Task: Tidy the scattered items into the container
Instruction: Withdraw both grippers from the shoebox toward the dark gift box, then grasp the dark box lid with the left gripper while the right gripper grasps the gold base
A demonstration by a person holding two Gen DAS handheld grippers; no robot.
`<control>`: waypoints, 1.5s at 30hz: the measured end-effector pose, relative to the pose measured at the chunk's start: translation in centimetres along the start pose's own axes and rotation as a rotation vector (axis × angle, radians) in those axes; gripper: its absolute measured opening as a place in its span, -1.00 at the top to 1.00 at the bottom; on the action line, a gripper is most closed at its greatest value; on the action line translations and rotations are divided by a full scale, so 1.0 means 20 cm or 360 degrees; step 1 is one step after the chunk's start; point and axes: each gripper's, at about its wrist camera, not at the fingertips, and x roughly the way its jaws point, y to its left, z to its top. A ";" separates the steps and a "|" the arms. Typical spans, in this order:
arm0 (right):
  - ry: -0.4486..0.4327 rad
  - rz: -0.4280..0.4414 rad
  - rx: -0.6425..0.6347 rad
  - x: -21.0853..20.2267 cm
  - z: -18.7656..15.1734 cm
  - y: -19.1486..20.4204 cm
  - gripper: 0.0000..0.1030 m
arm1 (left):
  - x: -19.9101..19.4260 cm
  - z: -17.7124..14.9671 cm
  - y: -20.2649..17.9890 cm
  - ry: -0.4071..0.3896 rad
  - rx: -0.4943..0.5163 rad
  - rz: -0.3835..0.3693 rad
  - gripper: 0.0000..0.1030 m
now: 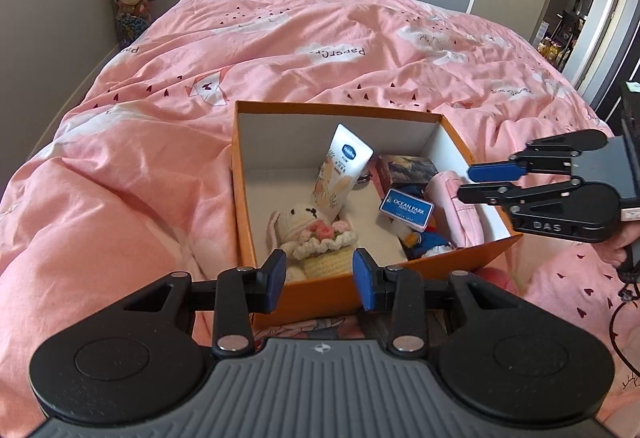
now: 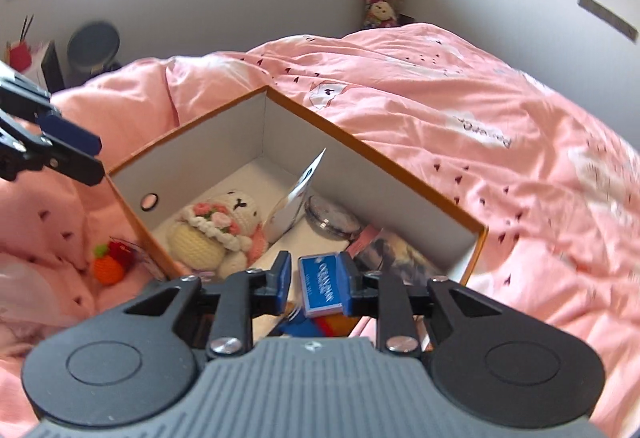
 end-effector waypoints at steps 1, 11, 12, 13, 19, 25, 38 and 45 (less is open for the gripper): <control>0.0003 0.0004 0.0054 -0.02 -0.02 0.00 0.42 | -0.01 -0.02 0.01 0.0001 -0.0014 0.0009 0.18; 0.0146 -0.0123 0.0522 -0.14 -0.33 -0.02 0.21 | 0.03 -0.18 -0.06 -0.0009 -0.0111 -0.0155 0.18; 0.0176 -0.0135 0.0572 -0.13 -0.37 -0.02 0.16 | 0.05 -0.19 -0.06 0.0003 -0.0127 -0.0168 0.17; 0.0200 -0.0133 0.0601 -0.12 -0.40 -0.01 0.15 | 0.07 -0.20 -0.07 0.0021 -0.0146 -0.0179 0.17; 0.0274 0.0030 0.0644 -0.05 -0.50 0.07 0.16 | 0.25 -0.27 -0.09 0.0183 -0.0378 -0.0260 0.06; 0.0339 0.0037 0.0415 0.04 -0.49 0.17 0.16 | 0.41 -0.33 -0.12 0.0340 -0.0497 -0.0267 -0.01; 0.0461 0.0034 -0.0197 0.23 -0.47 0.31 -0.06 | 0.62 -0.40 -0.07 0.0516 -0.0657 -0.0309 -0.32; 0.0495 0.0028 -0.0222 0.27 -0.50 0.29 -0.22 | 0.72 -0.40 -0.09 0.0564 -0.0681 -0.0391 -0.41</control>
